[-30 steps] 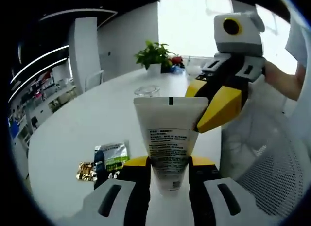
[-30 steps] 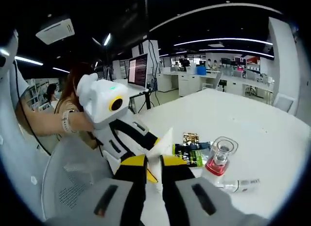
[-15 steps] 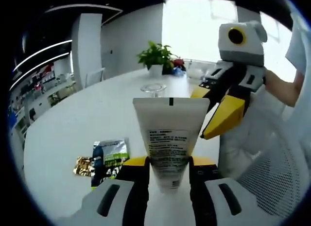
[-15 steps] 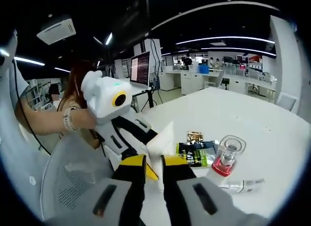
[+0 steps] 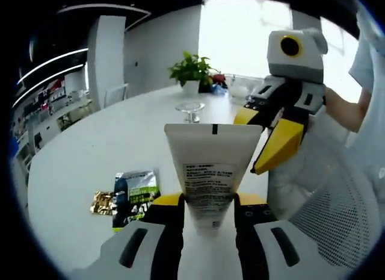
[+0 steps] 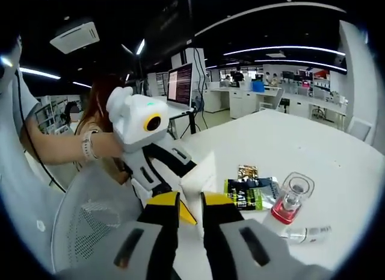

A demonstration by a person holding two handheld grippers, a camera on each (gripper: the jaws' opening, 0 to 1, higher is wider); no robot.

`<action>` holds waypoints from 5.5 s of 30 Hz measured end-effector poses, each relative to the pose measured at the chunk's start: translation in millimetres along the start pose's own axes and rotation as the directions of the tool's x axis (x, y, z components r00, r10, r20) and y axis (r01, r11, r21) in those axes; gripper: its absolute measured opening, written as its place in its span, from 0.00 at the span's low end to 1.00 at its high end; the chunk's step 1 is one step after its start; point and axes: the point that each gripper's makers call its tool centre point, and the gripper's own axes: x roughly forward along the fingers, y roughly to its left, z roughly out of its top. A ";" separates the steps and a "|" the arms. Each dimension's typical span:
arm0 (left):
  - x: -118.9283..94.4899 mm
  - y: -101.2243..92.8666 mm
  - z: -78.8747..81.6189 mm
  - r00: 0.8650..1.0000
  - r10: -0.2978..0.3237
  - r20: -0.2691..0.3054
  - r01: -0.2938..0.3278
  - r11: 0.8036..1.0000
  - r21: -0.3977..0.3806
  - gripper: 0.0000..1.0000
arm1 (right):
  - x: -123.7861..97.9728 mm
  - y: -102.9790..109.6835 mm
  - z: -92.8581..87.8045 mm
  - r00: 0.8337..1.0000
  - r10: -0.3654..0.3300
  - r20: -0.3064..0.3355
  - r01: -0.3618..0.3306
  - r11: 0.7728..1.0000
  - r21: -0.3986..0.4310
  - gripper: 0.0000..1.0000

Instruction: Arrange the skincare products in the storage area until every visible bottle or jar stands upright without overlapping.

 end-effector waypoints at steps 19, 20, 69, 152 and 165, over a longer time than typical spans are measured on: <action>-17.4 -9.4 -10.6 0.997 0.048 -0.064 -0.048 0.999 0.008 0.27 | 0.5 -1.5 -24.9 0.998 0.011 -0.069 -0.012 1.000 -0.011 0.14; -15.7 -10.6 -11.0 0.997 0.045 -0.068 -0.045 0.999 0.005 0.26 | 1.1 -0.8 -24.8 0.998 0.014 -0.069 -0.015 1.000 -0.012 0.14; 13.4 -1.9 2.6 0.999 -0.041 -0.009 0.042 0.991 0.125 0.11 | -20.1 -20.0 -37.4 0.996 -0.045 -0.077 0.049 0.997 0.055 0.11; 55.5 38.3 32.9 0.966 -0.242 0.093 0.211 0.943 0.259 0.12 | -11.1 -123.1 -103.6 0.967 -0.060 -0.248 0.057 0.998 -0.021 0.19; 56.5 38.8 33.2 0.965 -0.248 0.086 0.215 0.935 0.282 0.13 | -10.7 -123.3 -102.6 0.965 -0.029 -0.262 0.019 0.999 -0.043 0.21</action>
